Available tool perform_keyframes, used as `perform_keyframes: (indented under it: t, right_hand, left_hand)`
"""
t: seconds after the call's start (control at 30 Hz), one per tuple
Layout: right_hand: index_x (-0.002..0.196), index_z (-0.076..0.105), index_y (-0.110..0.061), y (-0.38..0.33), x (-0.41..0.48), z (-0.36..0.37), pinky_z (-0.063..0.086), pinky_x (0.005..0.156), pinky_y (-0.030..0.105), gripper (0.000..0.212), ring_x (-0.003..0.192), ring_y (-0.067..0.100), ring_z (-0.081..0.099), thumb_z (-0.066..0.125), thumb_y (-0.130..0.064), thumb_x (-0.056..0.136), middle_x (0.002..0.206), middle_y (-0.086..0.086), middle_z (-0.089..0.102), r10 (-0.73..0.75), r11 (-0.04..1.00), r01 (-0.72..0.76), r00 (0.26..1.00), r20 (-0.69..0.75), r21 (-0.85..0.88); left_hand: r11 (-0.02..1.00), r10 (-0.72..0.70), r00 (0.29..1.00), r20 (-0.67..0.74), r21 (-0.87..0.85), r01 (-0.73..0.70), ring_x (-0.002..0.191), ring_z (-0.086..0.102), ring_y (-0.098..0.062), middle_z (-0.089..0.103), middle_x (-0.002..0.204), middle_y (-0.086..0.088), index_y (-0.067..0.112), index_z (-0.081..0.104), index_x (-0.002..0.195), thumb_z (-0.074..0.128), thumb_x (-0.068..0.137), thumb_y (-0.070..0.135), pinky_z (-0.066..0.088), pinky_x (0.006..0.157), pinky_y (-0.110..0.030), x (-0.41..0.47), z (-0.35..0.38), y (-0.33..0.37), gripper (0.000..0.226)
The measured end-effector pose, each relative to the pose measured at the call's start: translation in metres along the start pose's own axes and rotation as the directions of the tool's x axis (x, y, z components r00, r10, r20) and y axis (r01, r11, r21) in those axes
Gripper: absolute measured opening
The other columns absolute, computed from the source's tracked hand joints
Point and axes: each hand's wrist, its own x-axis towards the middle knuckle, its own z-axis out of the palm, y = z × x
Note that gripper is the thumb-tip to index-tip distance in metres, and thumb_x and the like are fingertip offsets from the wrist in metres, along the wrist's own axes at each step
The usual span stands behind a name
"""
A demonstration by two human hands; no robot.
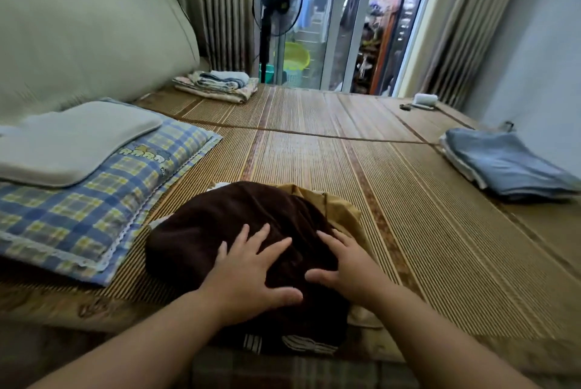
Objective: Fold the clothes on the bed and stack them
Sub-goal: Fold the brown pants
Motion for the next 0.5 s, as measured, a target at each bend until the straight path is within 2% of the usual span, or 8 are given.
perform_keyframes:
  t: [0.07, 0.13, 0.2, 0.27, 0.3, 0.37, 0.43, 0.5]
  right_hand:
    - [0.148, 0.014, -0.048, 0.005, -0.008, -0.002, 0.02, 0.117, 0.051, 0.106, 0.147, 0.019, 0.007, 0.077, -0.06, 0.063, 0.16, -0.008, 0.007, -0.028, 0.998, 0.031, 0.998, 0.064, -0.05]
    - [0.148, 0.01, -0.048, 0.006, -0.013, -0.003, 0.017, 0.117, 0.045, 0.111, 0.146, 0.021, 0.006, 0.082, -0.05, 0.063, 0.159, -0.007, 0.007, -0.02, 0.997, 0.029, 0.993, 0.117, -0.073]
    - [0.148, 0.012, -0.048, 0.004, -0.016, -0.002, 0.021, 0.115, 0.041, 0.104, 0.143, 0.022, 0.013, 0.08, -0.042, 0.07, 0.156, -0.005, 0.015, -0.031, 0.994, 0.04, 0.995, 0.093, -0.097]
    - [0.145, 0.025, -0.048, 0.004, -0.018, -0.003, 0.032, 0.11, 0.035, 0.082, 0.135, 0.019, 0.031, 0.071, -0.029, 0.08, 0.144, -0.004, 0.034, -0.091, 0.99, 0.088, 0.996, -0.023, -0.111]
    - [0.142, 0.033, -0.047, 0.004, -0.02, -0.006, 0.039, 0.106, 0.032, 0.071, 0.129, 0.016, 0.039, 0.065, -0.021, 0.084, 0.137, -0.006, 0.042, -0.118, 0.989, 0.11, 0.99, -0.073, -0.098]
    - [0.132, 0.05, -0.043, 0.001, -0.025, -0.012, 0.046, 0.1, 0.03, 0.059, 0.119, 0.013, 0.049, 0.054, -0.009, 0.084, 0.127, -0.009, 0.053, -0.129, 0.992, 0.13, 0.982, -0.136, -0.001]
    - [0.117, 0.063, -0.04, -0.008, -0.027, -0.02, 0.05, 0.092, 0.027, 0.054, 0.109, 0.01, 0.056, 0.05, -0.004, 0.08, 0.117, -0.009, 0.061, -0.1, 0.971, 0.142, 0.973, -0.209, 0.193]
    - [0.101, 0.069, -0.037, -0.025, -0.027, -0.037, 0.052, 0.078, 0.025, 0.05, 0.092, 0.012, 0.062, 0.048, 0.001, 0.077, 0.104, -0.004, 0.066, -0.033, 0.893, 0.157, 0.957, -0.288, 0.421]
  left_hand:
    - [0.977, 0.107, 0.993, 0.04, 0.182, -0.113, 0.145, -0.019, -0.021, -0.015, 0.159, 0.01, 0.055, -0.01, 0.142, 0.05, 0.063, 0.083, -0.006, 0.112, -0.057, -0.009, 0.008, 0.01, 0.103]
    - [0.927, 0.139, 0.986, 0.091, 0.337, -0.162, 0.146, -0.014, -0.028, -0.014, 0.16, 0.005, 0.051, -0.006, 0.144, 0.062, 0.075, 0.062, -0.003, 0.111, -0.061, -0.013, 0.015, 0.023, 0.098]
    - [0.903, 0.095, 0.989, 0.114, 0.408, -0.133, 0.147, -0.001, -0.032, -0.001, 0.161, 0.0, 0.047, 0.007, 0.146, 0.063, 0.083, 0.046, 0.004, 0.111, -0.062, -0.014, 0.015, 0.032, 0.084]
    - [0.906, 0.05, 0.994, 0.101, 0.414, -0.087, 0.144, 0.016, -0.03, 0.017, 0.158, 0.0, 0.043, 0.026, 0.143, 0.059, 0.086, 0.043, 0.014, 0.112, -0.058, -0.014, 0.01, 0.036, 0.066]
    - [0.916, 0.039, 0.996, 0.077, 0.396, -0.067, 0.14, 0.027, -0.028, 0.028, 0.154, 0.001, 0.04, 0.036, 0.138, 0.055, 0.087, 0.045, 0.022, 0.11, -0.054, -0.015, 0.006, 0.036, 0.055]
    - [0.951, 0.045, 0.999, 0.007, 0.305, -0.045, 0.119, 0.05, -0.021, 0.052, 0.131, 0.004, 0.034, 0.056, 0.121, 0.046, 0.09, 0.048, 0.04, 0.095, -0.04, -0.016, -0.005, 0.035, 0.035]
    - [0.995, 0.04, 0.999, -0.034, 0.092, -0.037, 0.099, 0.058, -0.015, 0.061, 0.106, 0.007, 0.03, 0.062, 0.104, 0.043, 0.094, 0.044, 0.046, 0.081, -0.033, -0.018, -0.023, 0.037, 0.026]
    - [0.984, 0.014, 0.995, -0.097, -0.175, -0.031, 0.087, 0.058, -0.011, 0.062, 0.088, 0.01, 0.029, 0.061, 0.09, 0.047, 0.097, 0.036, 0.045, 0.077, -0.029, -0.017, -0.046, 0.04, 0.018]
